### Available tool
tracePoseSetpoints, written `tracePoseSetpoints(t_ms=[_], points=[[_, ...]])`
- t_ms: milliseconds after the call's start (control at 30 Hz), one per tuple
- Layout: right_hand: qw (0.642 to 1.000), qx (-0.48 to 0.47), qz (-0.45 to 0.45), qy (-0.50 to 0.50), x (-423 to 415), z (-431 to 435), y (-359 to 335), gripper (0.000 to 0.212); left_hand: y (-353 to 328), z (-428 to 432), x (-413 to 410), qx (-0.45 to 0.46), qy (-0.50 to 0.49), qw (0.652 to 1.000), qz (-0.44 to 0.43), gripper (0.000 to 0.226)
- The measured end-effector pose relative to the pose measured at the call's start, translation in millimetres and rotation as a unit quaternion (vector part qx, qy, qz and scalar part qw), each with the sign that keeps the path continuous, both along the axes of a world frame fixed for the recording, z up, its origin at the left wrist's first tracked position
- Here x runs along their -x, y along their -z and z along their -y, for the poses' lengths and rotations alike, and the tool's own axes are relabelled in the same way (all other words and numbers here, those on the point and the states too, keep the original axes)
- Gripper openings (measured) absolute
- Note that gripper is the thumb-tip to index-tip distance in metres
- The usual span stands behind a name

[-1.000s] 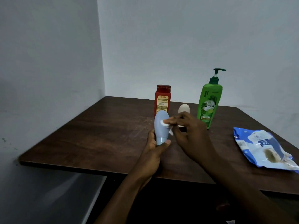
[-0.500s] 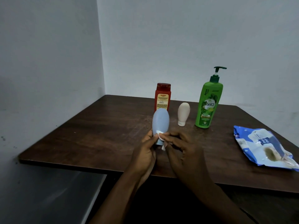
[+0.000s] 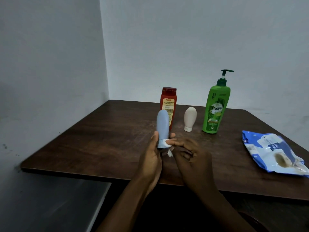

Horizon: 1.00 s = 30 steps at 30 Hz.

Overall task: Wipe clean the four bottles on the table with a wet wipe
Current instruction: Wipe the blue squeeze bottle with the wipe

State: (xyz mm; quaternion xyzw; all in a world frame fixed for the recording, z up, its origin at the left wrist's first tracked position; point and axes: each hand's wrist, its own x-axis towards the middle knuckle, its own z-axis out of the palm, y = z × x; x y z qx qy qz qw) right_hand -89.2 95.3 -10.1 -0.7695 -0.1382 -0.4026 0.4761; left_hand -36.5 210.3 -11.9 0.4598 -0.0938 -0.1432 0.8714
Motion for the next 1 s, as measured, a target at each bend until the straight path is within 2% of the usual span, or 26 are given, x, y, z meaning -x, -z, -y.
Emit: tracePoseSetpoints(t_ms=[33,100,133,167,267,333,400,500,533,767,833,1000], points=[[1.0,0.008,0.004,-0.003,0.4,-0.3,-0.8,0.029,0.4,1.0,-2.3,-0.036,-0.023,0.999,0.002,0.064],[1.0,0.02,0.006,-0.003,0.5,0.6,-2.7,0.03,4.9,5.2,-7.6,-0.041,-0.053,0.998,-0.022,0.101],[1.0,0.018,0.004,-0.003,0.8,1.4,-2.6,0.03,5.2,5.9,-7.6,-0.038,-0.063,0.997,-0.022,0.107],[1.0,0.011,0.001,-0.002,0.8,2.6,-1.8,0.03,3.1,5.8,-5.1,-0.03,-0.066,0.997,-0.02,0.103],[0.999,-0.033,-0.018,0.002,0.7,4.3,0.2,0.031,-1.2,4.9,-1.4,0.005,-0.068,0.998,-0.006,0.066],[0.997,-0.068,-0.041,-0.005,-1.8,5.5,-1.3,0.03,-1.5,6.1,-4.0,0.002,-0.086,0.996,-0.001,0.065],[0.996,-0.078,-0.044,-0.008,-3.8,6.9,-2.6,0.026,-1.4,6.4,-4.6,-0.014,-0.101,0.995,0.016,0.066],[0.998,-0.05,-0.025,0.015,-4.2,11.0,-3.4,0.024,5.0,7.2,-7.1,-0.082,-0.123,0.987,0.07,0.036],[0.999,-0.037,-0.021,0.024,-3.8,12.7,-3.6,0.026,6.6,8.3,-8.2,-0.101,-0.127,0.984,0.078,0.032],[0.997,0.038,0.036,0.06,0.3,18.0,-5.5,0.034,-0.1,8.6,2.8,-0.134,-0.085,0.982,0.099,0.029],[0.998,0.023,0.031,0.055,0.0,18.6,-7.0,0.033,-1.1,8.0,4.1,-0.13,-0.078,0.984,0.094,0.03],[0.996,-0.083,-0.028,0.009,-1.1,15.5,-11.1,0.026,0.4,7.3,3.5,-0.103,-0.053,0.992,0.048,0.039]])
